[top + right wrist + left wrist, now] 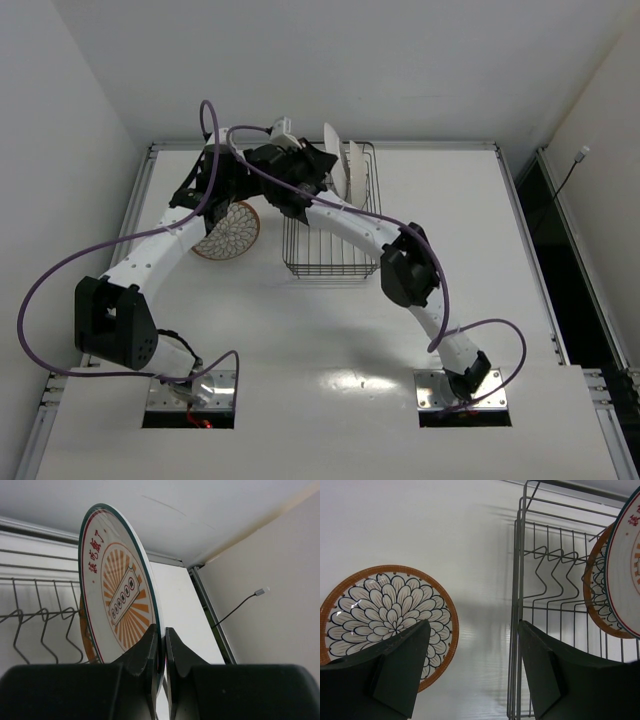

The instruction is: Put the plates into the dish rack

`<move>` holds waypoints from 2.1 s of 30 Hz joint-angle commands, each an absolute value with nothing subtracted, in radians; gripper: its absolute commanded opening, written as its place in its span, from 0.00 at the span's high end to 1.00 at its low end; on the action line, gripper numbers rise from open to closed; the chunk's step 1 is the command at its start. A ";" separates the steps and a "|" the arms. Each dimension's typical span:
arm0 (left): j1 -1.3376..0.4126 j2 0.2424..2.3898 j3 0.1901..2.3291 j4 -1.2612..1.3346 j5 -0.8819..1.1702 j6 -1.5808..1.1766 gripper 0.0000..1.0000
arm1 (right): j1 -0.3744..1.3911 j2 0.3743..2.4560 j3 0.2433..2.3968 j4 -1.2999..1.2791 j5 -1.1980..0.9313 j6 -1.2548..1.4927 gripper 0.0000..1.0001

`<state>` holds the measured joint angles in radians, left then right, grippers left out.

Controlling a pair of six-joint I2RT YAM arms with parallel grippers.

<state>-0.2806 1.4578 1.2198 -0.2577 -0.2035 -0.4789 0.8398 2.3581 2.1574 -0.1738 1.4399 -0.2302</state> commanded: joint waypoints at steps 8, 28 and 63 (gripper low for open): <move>-0.282 1.428 1.236 -0.227 -0.221 -0.471 0.32 | 0.807 2.395 2.178 -0.121 1.528 -0.267 1.00; -0.282 1.428 1.236 -0.227 -0.230 -0.471 0.32 | 0.807 2.336 2.206 -0.164 1.519 -0.229 1.00; -0.282 1.428 1.236 -0.227 -0.239 -0.462 0.32 | 0.657 2.276 2.258 -0.626 1.203 0.233 1.00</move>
